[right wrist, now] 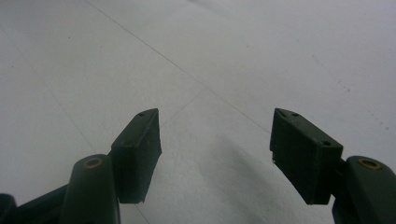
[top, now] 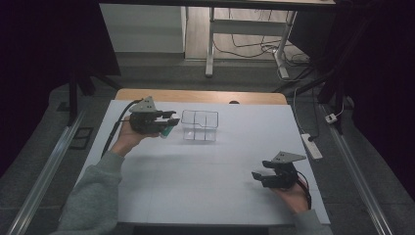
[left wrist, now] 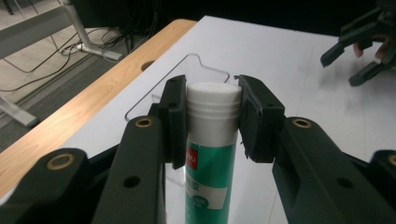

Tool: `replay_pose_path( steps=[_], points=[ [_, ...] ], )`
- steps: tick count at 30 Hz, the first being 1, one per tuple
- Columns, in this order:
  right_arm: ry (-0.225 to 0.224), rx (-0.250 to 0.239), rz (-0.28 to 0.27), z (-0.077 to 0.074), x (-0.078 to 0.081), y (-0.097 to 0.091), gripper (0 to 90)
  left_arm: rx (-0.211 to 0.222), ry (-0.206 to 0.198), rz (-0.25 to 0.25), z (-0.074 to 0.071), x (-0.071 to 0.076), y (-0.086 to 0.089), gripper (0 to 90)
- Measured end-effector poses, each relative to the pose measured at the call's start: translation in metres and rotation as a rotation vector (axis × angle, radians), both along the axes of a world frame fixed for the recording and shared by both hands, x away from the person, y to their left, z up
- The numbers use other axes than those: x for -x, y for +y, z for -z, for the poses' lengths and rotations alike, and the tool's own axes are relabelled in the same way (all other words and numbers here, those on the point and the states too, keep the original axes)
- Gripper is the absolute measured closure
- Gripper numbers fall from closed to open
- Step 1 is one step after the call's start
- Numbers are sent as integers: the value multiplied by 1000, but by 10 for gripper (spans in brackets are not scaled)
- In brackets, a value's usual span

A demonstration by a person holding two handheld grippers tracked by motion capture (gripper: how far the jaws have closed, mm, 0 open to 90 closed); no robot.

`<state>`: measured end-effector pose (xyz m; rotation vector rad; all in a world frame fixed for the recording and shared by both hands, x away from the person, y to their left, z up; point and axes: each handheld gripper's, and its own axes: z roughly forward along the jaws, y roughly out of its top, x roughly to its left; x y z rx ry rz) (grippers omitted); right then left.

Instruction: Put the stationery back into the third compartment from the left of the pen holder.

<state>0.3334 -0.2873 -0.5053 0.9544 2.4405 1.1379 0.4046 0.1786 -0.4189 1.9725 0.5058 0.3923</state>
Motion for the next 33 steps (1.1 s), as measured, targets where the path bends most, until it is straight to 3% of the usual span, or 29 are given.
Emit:
replay_pose_path(
  steps=[10, 15, 24, 33],
  points=[
    [3, -2, -1, 1, -1, 0, 333, 30, 0, -4, -9, -8, -25, 646],
    [3, -6, 0, 0, -1, -1, 333, 13, -4, -3, -12, -12, -40, 646],
    [6, -3, 2, 1, -3, 0, 333, 25, 5, 10, -18, -22, -60, 646],
    [6, -8, 2, 1, -2, -1, 333, 34, -22, 17, -25, -28, -88, 645]
  ],
)
